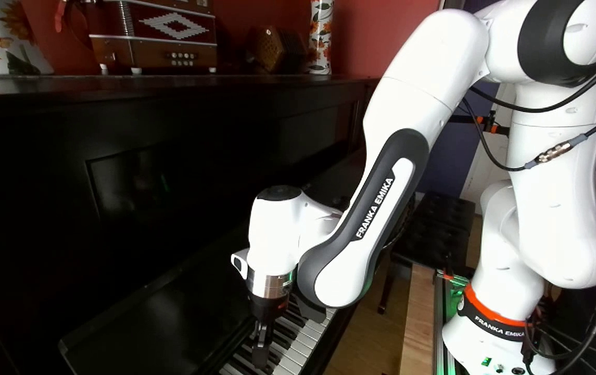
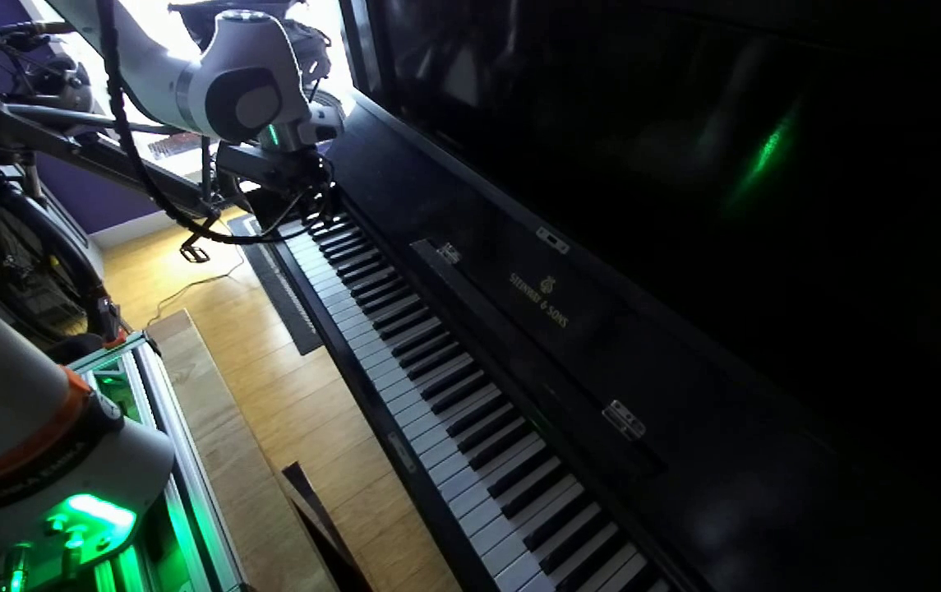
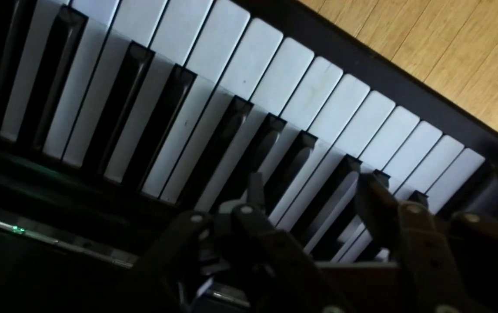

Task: Press the leftmost g sharp key on the piano

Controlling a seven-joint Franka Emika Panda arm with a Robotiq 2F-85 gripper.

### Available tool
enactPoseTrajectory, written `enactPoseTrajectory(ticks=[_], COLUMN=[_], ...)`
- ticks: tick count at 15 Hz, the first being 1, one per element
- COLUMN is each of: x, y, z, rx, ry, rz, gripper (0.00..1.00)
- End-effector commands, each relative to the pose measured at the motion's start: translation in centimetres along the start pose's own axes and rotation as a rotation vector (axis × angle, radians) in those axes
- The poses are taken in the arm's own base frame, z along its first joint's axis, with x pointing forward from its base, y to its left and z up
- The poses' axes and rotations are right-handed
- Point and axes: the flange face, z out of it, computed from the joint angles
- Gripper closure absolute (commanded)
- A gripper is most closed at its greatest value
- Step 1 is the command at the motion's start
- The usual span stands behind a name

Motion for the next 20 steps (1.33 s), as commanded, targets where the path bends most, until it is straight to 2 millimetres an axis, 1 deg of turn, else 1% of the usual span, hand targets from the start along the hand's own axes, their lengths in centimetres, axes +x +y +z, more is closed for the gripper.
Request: enactPoseTrajectory(ticks=[1, 2, 5, 9, 13, 20], x=[0.4, 0.4, 0.6, 1.0, 1.3, 1.8], y=[0.2, 0.2, 0.4, 0.4, 0.0, 0.8], z=[2.4, 2.8, 3.6, 4.1, 4.7, 5.0], rx=[-0.021, -0.024, -0.049, -0.067, -0.065, -0.098], ry=[0.013, 0.012, 0.008, 0.007, 0.000, 0.001], rz=[0.031, 0.033, 0.039, 0.051, 0.044, 0.043], gripper=[0.72, 0.81, 1.00, 1.00, 1.00, 1.00])
